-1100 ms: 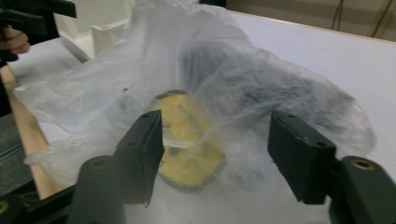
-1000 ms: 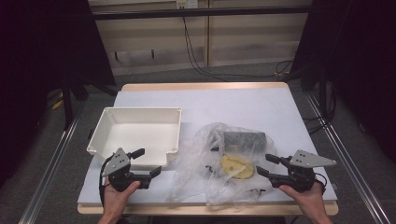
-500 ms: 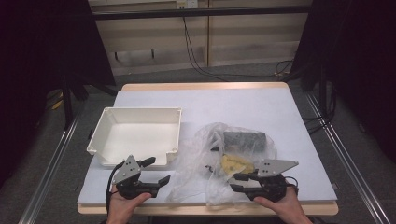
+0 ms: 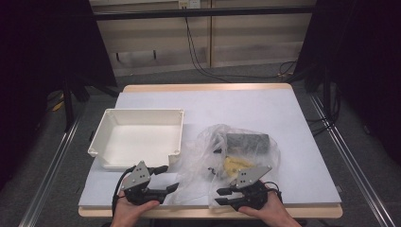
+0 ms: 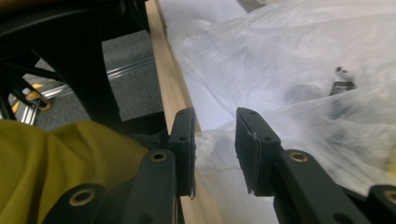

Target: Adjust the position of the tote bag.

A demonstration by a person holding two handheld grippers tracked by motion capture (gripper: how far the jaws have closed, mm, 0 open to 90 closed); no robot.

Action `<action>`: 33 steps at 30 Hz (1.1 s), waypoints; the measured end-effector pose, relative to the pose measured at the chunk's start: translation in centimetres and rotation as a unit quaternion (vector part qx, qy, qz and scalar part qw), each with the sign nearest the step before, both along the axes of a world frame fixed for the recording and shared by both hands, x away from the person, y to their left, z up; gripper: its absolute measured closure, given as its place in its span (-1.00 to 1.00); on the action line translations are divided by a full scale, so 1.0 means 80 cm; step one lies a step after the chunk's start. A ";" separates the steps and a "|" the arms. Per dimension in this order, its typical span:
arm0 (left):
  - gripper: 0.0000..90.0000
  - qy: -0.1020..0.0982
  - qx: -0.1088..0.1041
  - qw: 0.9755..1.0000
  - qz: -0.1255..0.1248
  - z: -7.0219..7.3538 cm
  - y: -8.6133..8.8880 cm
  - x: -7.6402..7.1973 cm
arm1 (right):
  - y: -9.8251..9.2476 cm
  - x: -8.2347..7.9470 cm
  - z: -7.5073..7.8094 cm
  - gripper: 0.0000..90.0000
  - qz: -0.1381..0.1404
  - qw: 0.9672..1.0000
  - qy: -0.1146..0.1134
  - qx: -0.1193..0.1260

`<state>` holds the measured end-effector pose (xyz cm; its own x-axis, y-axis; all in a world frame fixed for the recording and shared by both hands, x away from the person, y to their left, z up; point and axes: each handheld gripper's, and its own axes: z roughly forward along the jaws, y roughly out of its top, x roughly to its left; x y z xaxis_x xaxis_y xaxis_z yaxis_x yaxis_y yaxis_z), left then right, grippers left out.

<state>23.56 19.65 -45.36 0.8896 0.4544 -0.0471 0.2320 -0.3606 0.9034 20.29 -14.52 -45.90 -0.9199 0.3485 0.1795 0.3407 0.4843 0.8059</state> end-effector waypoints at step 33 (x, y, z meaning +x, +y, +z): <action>-0.17 0.025 0.033 0.999 -0.035 -0.005 -0.012 -0.005 | 0.004 0.001 -0.030 0.69 0.018 0.998 -0.002 -0.060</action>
<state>23.18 18.65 -45.75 0.9163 0.3952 -0.0643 0.2490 -0.4365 0.8646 20.38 -14.17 -48.31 -0.9331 0.3336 0.1347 0.3178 0.5887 0.7433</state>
